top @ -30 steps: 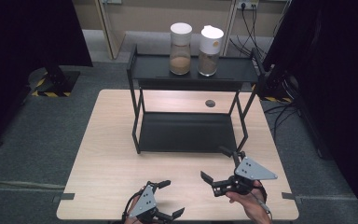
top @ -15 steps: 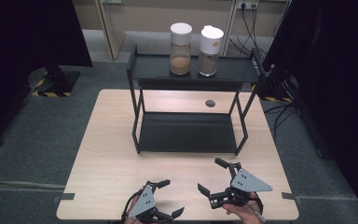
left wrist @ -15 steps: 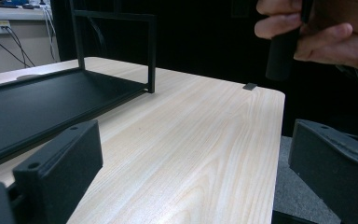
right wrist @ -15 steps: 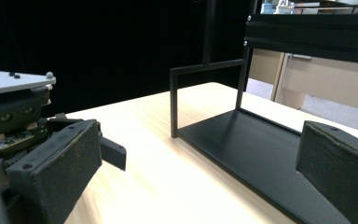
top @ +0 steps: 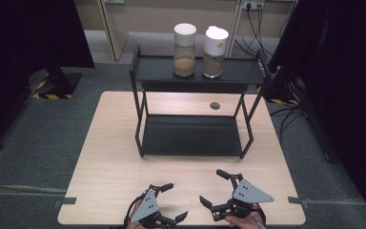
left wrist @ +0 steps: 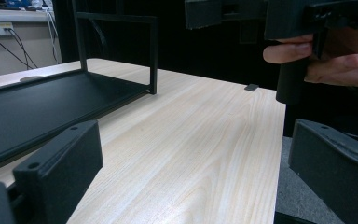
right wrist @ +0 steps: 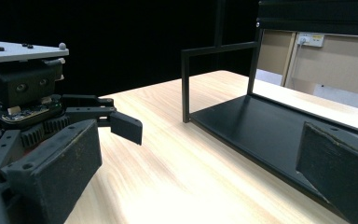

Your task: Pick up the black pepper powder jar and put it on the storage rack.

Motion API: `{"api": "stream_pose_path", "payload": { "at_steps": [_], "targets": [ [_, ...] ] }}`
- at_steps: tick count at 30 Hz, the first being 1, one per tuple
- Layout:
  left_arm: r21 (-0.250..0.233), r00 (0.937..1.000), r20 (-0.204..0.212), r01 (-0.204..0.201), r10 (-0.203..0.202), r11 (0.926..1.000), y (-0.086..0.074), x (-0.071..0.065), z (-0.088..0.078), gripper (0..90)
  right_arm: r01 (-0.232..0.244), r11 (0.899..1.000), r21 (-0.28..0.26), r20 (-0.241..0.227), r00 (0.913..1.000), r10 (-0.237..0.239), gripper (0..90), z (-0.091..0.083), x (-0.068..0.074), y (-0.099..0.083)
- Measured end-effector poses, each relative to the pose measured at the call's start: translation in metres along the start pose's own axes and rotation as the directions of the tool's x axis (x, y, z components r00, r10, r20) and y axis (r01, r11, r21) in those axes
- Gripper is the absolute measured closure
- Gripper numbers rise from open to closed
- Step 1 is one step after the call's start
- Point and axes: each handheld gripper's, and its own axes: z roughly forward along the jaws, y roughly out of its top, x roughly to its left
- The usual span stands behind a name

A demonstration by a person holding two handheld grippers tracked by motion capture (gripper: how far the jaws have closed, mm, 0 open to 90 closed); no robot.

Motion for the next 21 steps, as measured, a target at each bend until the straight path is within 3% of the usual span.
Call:
{"api": "stream_pose_path", "payload": {
  "at_steps": [21],
  "targets": [
    [-0.016, 0.9999, -0.017, -0.001, 0.001, 0.9999, 0.0, 0.0, -0.002, 2.3, -0.054, 0.998, 0.041, 0.004, 0.9985, 0.054, 0.6, -0.006, 0.003, -0.023]
  ]
}}
